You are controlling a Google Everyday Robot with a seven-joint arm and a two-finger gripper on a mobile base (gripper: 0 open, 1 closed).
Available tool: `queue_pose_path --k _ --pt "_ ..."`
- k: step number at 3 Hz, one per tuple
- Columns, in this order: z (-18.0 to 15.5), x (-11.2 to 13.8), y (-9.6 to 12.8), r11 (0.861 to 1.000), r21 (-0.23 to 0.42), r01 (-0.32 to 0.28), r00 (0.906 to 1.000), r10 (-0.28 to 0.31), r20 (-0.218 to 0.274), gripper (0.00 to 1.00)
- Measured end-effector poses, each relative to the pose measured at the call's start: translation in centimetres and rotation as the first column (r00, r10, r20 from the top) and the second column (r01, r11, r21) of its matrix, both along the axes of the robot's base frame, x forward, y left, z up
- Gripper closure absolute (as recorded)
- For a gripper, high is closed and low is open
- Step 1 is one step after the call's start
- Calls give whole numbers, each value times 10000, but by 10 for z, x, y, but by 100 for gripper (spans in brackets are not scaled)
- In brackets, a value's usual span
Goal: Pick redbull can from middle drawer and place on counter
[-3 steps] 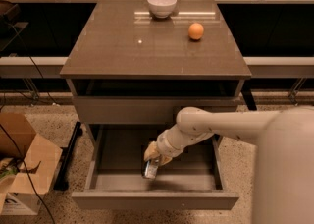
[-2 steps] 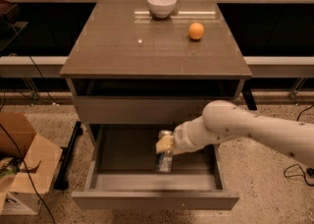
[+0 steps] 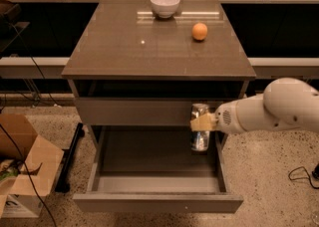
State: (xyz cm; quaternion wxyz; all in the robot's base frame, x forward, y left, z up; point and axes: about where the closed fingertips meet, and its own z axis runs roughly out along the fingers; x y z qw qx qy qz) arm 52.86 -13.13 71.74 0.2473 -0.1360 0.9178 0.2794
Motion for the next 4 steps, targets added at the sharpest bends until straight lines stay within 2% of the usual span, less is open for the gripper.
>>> queue_pose_path --k 1,2,3,4 --pt "76 27 -33 9979 -549 -348 9829 441 1787 100" --pt "155 45 -54 9909 -1296 -372 9463 766 3142 100" --pt "175 52 -57 9917 -1257 -254 9348 681 3487 100" --pt "175 52 -57 9917 -1258 -254 9347 682 3489 100"
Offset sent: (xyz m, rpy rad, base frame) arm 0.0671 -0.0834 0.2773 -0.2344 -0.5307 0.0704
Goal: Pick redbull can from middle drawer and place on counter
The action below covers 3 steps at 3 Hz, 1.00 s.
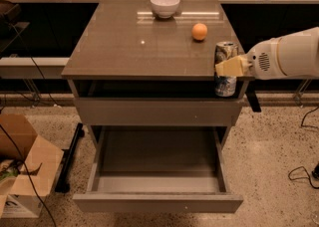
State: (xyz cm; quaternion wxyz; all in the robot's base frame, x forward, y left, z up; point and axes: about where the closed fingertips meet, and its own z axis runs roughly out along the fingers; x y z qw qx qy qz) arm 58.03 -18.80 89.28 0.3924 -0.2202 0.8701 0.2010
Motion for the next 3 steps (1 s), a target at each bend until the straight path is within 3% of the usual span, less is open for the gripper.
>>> queue_pose_path --k 1,2,3 --pt "18 13 9 9992 -338 -232 9980 251 575 100" --pt "50 53 48 9931 -606 -1002 9818 1085 1557 100" --pt "62 85 80 9894 -301 -1421 9683 1452 2031 100"
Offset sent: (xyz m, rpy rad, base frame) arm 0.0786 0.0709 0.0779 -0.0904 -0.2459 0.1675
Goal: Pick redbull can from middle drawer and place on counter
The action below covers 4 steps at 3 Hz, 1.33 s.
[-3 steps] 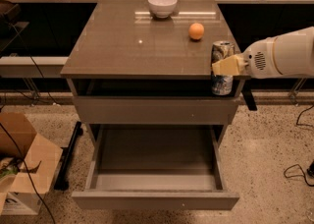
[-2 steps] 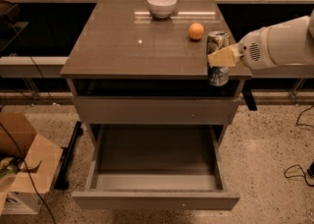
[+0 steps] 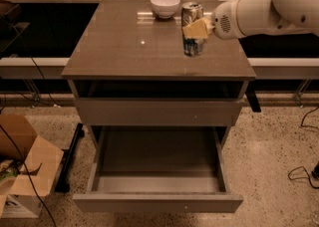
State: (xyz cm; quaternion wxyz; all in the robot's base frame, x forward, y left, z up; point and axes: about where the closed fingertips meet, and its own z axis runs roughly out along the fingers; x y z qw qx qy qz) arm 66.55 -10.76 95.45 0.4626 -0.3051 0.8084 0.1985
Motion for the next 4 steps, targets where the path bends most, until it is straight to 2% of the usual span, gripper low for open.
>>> queue_pose_path --k 1,2,3,4 --pt "0 43 37 9954 928 -225 9993 196 323 100" --pt "-5 69 54 9923 1227 -136 9985 70 539 100" --pt "-27 94 74 9882 1532 -61 9960 -76 887 74" --pt "-41 103 83 9865 1636 -60 9942 -116 1068 50"
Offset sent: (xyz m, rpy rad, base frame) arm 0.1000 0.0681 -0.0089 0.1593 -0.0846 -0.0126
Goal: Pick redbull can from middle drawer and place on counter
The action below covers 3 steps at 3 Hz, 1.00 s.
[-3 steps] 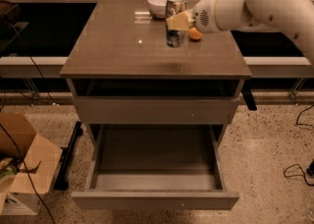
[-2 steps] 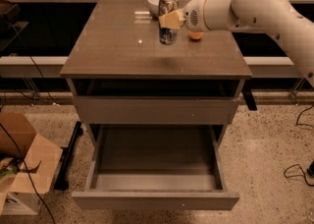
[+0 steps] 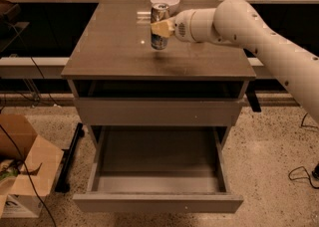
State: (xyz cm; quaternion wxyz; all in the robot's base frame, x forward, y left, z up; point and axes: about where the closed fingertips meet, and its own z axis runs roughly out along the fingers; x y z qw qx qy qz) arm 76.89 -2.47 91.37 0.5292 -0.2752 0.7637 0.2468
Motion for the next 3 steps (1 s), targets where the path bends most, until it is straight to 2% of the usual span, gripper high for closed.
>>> queue_pose_path --k 1,2,3 --pt "-15 5 5 9999 30 142 9999 -142 94 27" --pt "-28 5 5 9996 99 265 9996 -264 -69 5" --pt "-30 5 7 9996 105 257 9996 -256 -84 0"
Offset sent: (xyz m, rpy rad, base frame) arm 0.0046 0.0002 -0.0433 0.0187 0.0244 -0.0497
